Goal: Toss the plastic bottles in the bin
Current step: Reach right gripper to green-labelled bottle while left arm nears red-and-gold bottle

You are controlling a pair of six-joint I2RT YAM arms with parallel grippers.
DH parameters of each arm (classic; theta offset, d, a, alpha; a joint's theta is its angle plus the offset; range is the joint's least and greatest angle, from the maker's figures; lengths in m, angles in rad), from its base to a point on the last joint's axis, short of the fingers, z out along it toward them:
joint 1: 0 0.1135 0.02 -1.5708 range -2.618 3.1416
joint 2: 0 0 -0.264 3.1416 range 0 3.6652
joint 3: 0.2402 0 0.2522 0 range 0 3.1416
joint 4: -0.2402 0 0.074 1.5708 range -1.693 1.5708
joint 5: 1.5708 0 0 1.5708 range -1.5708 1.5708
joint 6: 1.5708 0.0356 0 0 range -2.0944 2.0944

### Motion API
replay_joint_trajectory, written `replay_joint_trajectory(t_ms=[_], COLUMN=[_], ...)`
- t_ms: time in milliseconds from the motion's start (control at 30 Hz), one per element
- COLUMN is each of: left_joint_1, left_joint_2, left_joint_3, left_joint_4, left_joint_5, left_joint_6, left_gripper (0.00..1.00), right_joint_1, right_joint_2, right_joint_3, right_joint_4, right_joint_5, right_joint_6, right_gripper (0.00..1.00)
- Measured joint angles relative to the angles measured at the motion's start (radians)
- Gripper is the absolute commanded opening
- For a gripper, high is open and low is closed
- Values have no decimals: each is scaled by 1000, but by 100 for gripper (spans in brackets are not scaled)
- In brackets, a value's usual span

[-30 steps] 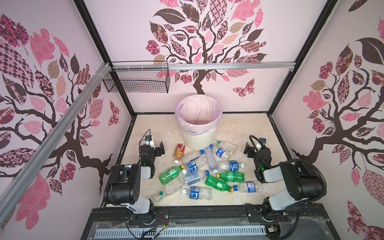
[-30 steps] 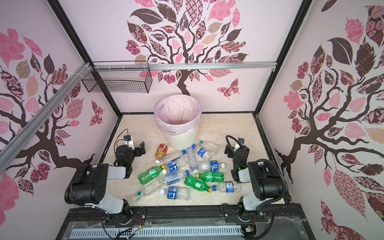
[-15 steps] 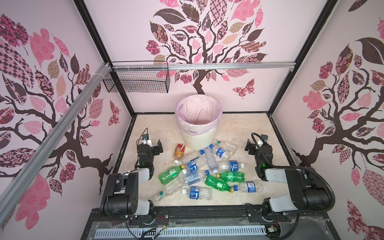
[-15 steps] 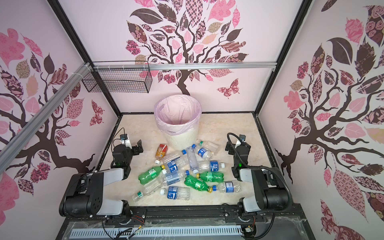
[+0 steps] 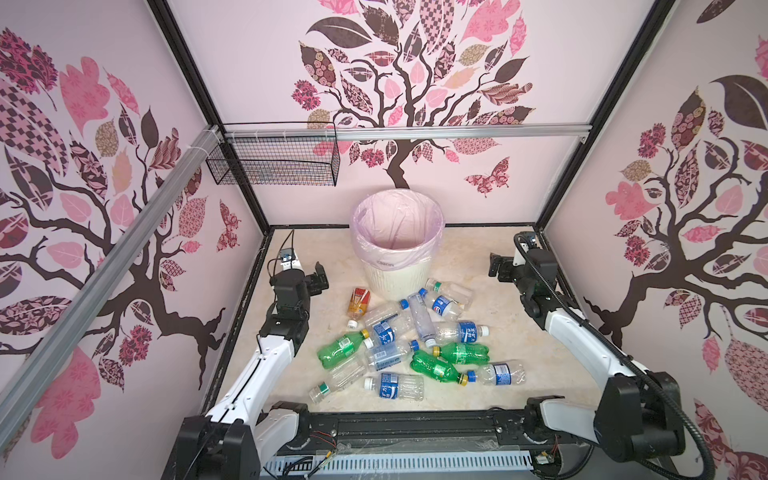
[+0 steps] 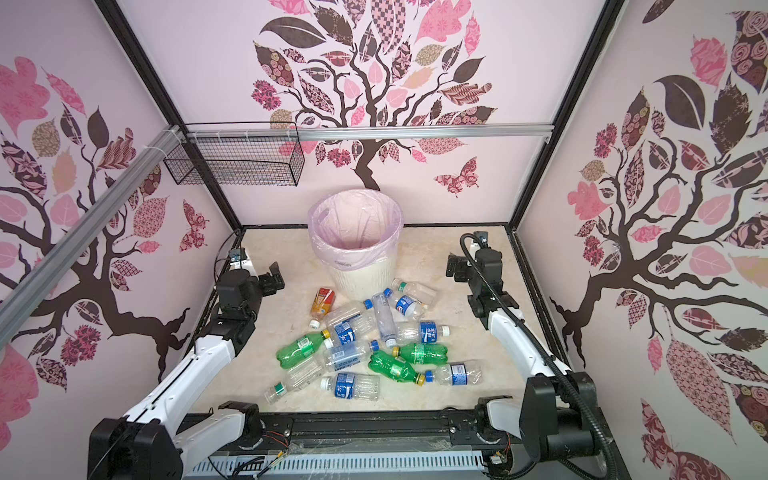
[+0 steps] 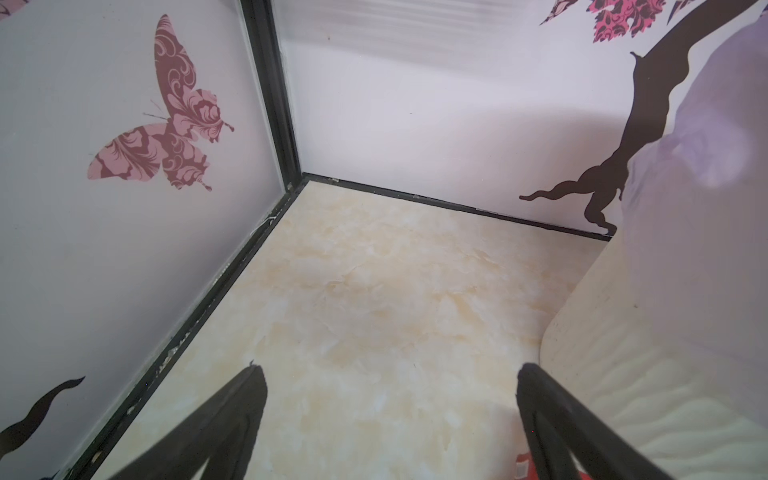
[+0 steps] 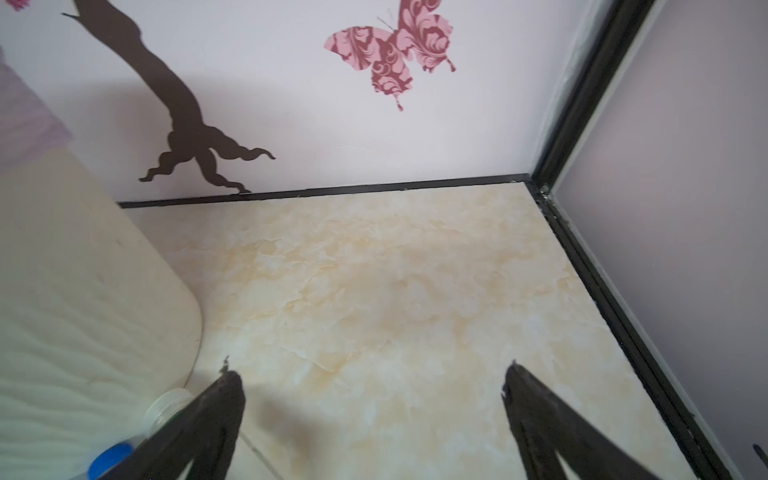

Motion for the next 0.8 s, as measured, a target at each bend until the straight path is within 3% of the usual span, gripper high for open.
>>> replay_joint_trajectory(t_ms=[200,400,800], left_joint_1=[-1,-1,-1], left_joint_2=[-37,-94,-212], left_joint_3=[145,236,245], left_joint_4=[-259,-444,-656], left_joint_5=[53,184,402], left_joint_6=[-28,16,134], left_gripper=[98,98,98], right_joint_1=[85,104,135], right_joint_2=[68,225,302], right_joint_3=[140,205,220], right_joint_4=[-251,-429,-509], right_joint_5=[-86,-146,-198], right_joint_6=[-76,-139,-203], right_gripper=[100,100,94])
